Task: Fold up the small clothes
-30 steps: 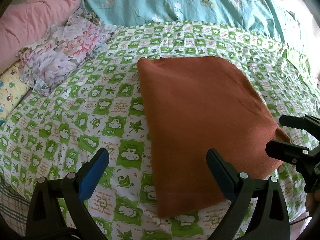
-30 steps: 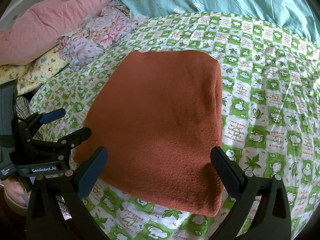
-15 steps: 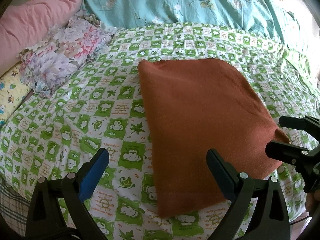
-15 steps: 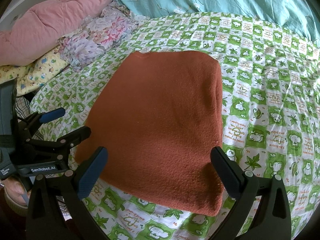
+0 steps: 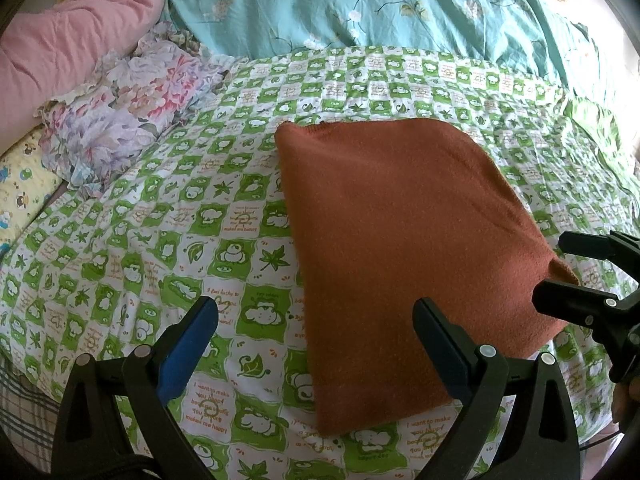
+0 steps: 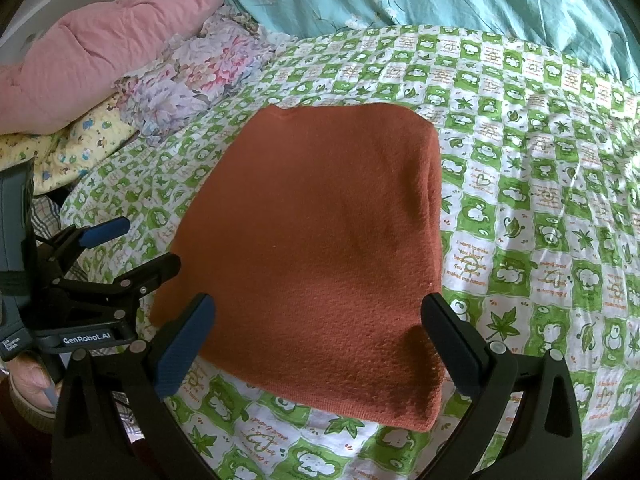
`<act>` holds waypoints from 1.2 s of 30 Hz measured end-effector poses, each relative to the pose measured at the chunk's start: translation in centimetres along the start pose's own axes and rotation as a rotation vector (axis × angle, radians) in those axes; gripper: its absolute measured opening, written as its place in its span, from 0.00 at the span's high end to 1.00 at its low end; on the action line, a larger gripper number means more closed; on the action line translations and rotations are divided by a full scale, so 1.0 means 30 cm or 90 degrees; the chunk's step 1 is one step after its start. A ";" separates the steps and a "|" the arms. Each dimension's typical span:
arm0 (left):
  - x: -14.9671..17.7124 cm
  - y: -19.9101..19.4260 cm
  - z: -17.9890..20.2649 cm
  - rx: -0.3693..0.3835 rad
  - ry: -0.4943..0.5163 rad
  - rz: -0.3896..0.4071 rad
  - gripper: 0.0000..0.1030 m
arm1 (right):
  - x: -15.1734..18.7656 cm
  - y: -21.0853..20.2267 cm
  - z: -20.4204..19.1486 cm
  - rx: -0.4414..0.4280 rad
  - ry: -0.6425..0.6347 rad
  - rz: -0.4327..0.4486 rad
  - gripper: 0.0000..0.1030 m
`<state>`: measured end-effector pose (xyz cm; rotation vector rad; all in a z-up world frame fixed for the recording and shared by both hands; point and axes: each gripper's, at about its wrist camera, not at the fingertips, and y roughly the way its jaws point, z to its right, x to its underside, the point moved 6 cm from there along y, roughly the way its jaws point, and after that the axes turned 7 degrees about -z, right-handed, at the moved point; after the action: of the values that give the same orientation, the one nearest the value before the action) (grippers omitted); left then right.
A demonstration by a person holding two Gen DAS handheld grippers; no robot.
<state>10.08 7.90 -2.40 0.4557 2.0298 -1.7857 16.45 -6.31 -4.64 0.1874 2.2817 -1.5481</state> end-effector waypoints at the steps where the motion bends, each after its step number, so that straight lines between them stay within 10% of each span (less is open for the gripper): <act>1: 0.000 0.000 0.002 0.000 0.000 0.000 0.05 | -0.002 0.001 -0.003 0.000 -0.001 0.000 0.01; 36: -0.022 -0.005 0.021 0.000 0.004 0.002 0.05 | -0.003 -0.005 0.006 -0.002 0.001 0.000 0.01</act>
<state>10.64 7.28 -2.01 0.4640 2.0325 -1.7840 16.52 -6.51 -4.54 0.1894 2.2851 -1.5452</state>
